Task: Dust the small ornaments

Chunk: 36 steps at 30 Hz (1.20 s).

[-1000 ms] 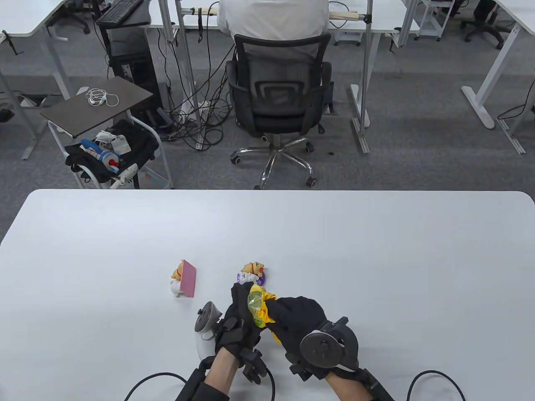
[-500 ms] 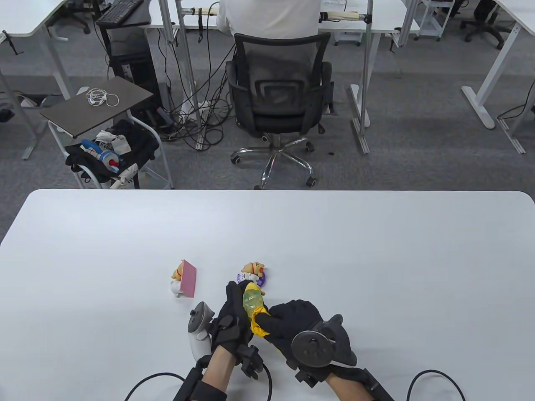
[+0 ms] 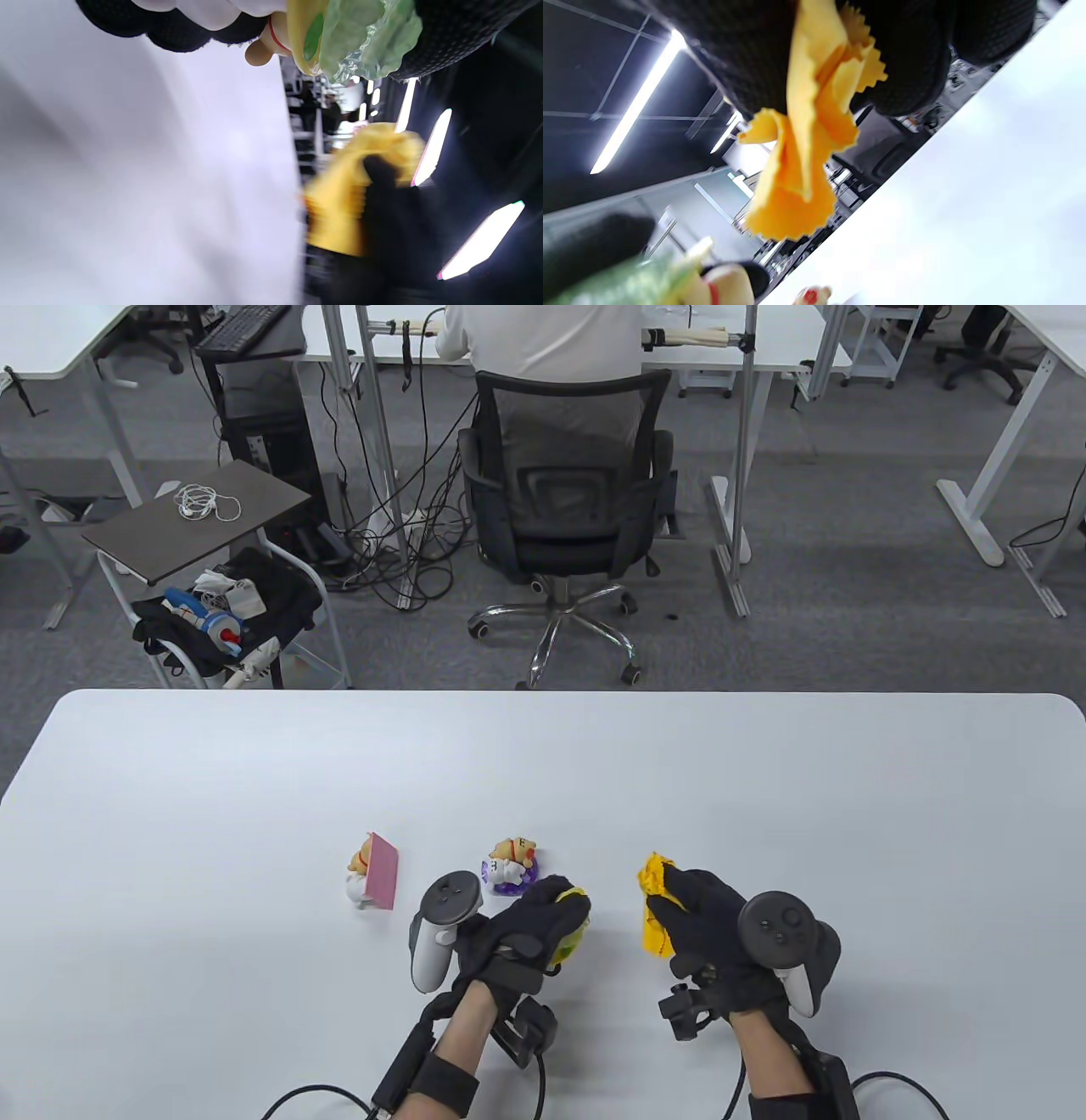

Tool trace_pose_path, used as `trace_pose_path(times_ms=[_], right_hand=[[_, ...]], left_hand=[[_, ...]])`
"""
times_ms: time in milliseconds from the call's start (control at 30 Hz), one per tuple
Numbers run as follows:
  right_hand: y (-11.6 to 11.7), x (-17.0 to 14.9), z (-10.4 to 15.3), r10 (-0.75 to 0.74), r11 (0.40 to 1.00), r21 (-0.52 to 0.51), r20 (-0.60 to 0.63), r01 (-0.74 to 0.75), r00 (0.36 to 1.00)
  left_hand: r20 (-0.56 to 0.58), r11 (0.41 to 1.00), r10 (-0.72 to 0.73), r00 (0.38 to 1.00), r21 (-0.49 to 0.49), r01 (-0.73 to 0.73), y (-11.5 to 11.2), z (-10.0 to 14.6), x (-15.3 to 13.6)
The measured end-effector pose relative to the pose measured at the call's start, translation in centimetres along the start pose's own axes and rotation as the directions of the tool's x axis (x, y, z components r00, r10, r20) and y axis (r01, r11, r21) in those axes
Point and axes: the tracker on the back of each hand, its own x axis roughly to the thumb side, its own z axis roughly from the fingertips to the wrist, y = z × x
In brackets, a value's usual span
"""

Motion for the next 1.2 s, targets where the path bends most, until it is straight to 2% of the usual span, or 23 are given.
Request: trace_pose_path(times_ms=[67,100,167,200,367,733,833,967,1100,1200], right_hand=[[-0.5,-0.8,-0.1,-0.004,1.0,-0.021,-0.033,0.004,0.999],[-0.7,-1.2,-0.2,-0.008,1.0,-0.029,-0.044,0.007,0.999],[-0.8,-1.6,-0.3,-0.005,1.0,-0.031,-0.06,0.004,0.998],[-0.8,-1.7,-0.3,-0.002,1.0,-0.03,-0.062,0.0,0.998],[-0.6,-1.6,-0.4,0.012,1.0,-0.021,-0.056,-0.013,0.998],[0.0,-0.4,-0.2,0.038,0.999,-0.001,0.015,-0.038,0.999],[0.2,0.2,-0.1,0.048,0.999,0.005,0.046,-0.048,0.998],[0.7,1.0,0.0,0.076,0.997,0.022,0.088,-0.079,0.993],[0.8,1.7,0.3,0.082,0.996,0.02,0.123,-0.085,0.989],[0.8,1.9,0.3,0.084,0.996,0.019,0.132,-0.087,0.988]], left_hand=[[-0.035,0.957,-0.277,0.96,0.076,0.279,-0.5,-0.7,0.9],[-0.057,0.905,-0.409,0.911,0.1,0.412,-1.0,-1.2,1.2],[-0.075,0.812,-0.569,0.819,0.106,0.574,-1.8,-1.7,1.5],[-0.08,0.783,-0.609,0.79,0.099,0.614,-2.2,-2.0,1.4],[-0.089,0.679,-0.729,0.679,0.036,0.733,-3.8,-2.9,1.2],[-0.113,0.514,-0.853,0.509,-0.019,0.857,-5.1,-3.4,0.7],[-0.092,0.521,-0.85,0.519,0.005,0.854,-4.7,-2.9,0.8],[-0.073,0.576,-0.804,0.59,0.146,0.804,-3.1,-1.2,1.7],[-0.087,0.636,-0.727,0.681,0.289,0.716,0.1,0.3,2.9],[-0.163,0.628,-0.686,0.709,0.359,0.69,2.8,0.2,3.1]])
